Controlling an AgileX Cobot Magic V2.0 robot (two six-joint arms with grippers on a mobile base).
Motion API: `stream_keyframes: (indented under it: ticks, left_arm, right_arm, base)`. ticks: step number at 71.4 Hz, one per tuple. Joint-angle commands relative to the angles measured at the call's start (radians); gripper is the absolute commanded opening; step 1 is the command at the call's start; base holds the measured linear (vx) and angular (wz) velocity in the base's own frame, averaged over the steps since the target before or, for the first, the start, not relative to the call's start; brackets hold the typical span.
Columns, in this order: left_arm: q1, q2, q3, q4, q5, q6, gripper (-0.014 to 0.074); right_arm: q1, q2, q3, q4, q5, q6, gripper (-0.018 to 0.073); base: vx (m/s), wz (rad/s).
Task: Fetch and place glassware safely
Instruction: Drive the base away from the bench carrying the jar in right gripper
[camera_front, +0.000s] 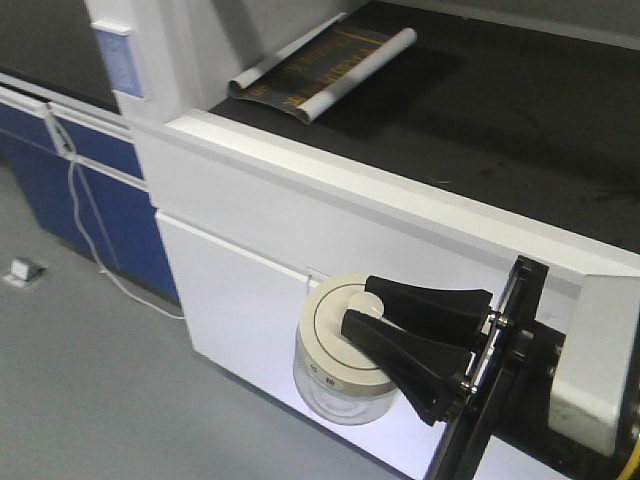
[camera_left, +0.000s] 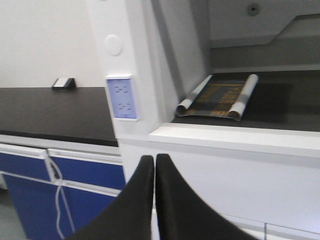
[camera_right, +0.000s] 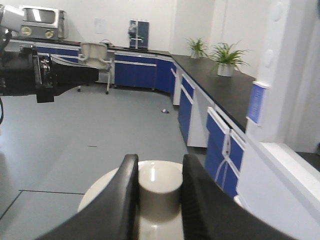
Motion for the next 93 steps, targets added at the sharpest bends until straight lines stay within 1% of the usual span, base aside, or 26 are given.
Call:
stream_keyframes:
  ticks: [1,61,73,93]
  left_arm:
    - [-0.004,0.0,-0.027,-0.008,-0.069,-0.008,-0.0007]
    - [-0.004,0.0,-0.027,-0.008,-0.069,-0.008,-0.0007]
    - [-0.004,0.0,-0.027,-0.008,-0.069,-0.008,-0.0007]
    - [-0.004,0.0,-0.027,-0.008,-0.069,-0.008,-0.0007]
  right_arm:
    - [-0.001,-0.017,-0.032,0.024,-0.094,-0.002,-0.0003]
    - [-0.001,-0.017,-0.032,0.024,-0.094,-0.002,-0.0003]
    - [-0.001,-0.017,-0.032,0.024,-0.094,-0.002,-0.0003]
    - [-0.001,-0.017,-0.032,0.024,-0.094,-0.002,-0.0003]
  base:
    - [-0.06,0.68]
    - [-0.04,0.74]
    - [0.05,0.52]
    - [0.09,0.29]
